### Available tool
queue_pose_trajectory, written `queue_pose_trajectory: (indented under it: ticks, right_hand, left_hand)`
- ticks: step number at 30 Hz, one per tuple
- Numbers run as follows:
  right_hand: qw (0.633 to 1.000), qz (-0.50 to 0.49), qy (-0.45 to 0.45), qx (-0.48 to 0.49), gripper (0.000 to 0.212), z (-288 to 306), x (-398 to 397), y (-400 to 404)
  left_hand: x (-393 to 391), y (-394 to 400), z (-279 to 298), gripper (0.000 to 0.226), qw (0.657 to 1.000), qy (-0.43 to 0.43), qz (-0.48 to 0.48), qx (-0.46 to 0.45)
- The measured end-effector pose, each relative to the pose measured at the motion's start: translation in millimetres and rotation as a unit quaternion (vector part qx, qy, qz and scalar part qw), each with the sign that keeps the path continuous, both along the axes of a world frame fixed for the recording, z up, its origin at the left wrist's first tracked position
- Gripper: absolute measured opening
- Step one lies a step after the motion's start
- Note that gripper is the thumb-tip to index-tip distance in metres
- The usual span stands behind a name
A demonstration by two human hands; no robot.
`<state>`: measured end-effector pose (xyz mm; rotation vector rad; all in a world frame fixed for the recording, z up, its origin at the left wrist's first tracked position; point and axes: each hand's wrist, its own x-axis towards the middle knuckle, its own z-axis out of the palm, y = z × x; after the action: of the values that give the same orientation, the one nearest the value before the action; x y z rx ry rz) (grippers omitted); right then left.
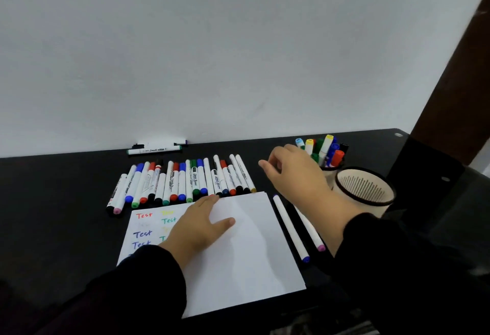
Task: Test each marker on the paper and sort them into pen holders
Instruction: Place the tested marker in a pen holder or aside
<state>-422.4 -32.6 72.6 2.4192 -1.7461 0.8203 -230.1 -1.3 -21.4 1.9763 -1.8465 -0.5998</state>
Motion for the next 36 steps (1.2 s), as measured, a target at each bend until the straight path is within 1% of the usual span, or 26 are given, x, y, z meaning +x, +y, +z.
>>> queue_pose_trajectory:
  ticks: [5, 8, 13, 17, 22, 29, 32, 36]
  right_hand:
    - [0.996, 0.047, 0.028, 0.067, 0.026, -8.5, 53.8, -24.4]
    - [0.99, 0.081, 0.051, 0.106, 0.025, -13.5, 95.4, -49.3]
    - [0.978, 0.131, 0.073, 0.148, 0.025, -26.3, 158.9, -92.3]
    - [0.969, 0.165, 0.09, 0.159, 0.035, -37.3, 201.8, -124.2]
    - [0.963, 0.172, 0.143, 0.149, 0.044, -52.8, 243.7, -162.2]
    - [0.957, 0.158, 0.205, 0.133, 0.048, -74.6, 278.3, -205.9]
    - [0.953, 0.154, 0.227, 0.125, 0.045, -82.9, 285.2, -215.8]
    - [0.955, 0.154, 0.233, 0.097, 0.04, -89.3, 287.8, -222.5]
  left_hand:
    - [51.6, -2.0, 11.3, 0.074, 0.998, 0.006, 0.059, -0.033]
    - [97.5, -7.0, 14.4, 0.076, 0.994, 0.001, 0.096, -0.048]
    - [163.0, -21.3, 13.2, 0.076, 0.989, -0.048, 0.134, -0.038]
    - [195.8, -30.2, 6.8, 0.073, 0.99, -0.061, 0.129, -0.015]
    - [217.6, -34.9, -3.9, 0.073, 0.992, -0.03, 0.117, 0.016]
    - [223.4, -38.6, -15.8, 0.078, 0.993, -0.053, 0.096, 0.033]
    - [224.3, -38.9, -16.8, 0.079, 0.994, -0.061, 0.091, 0.029]
    - [224.9, -39.3, -17.7, 0.081, 0.994, -0.065, 0.085, 0.035]
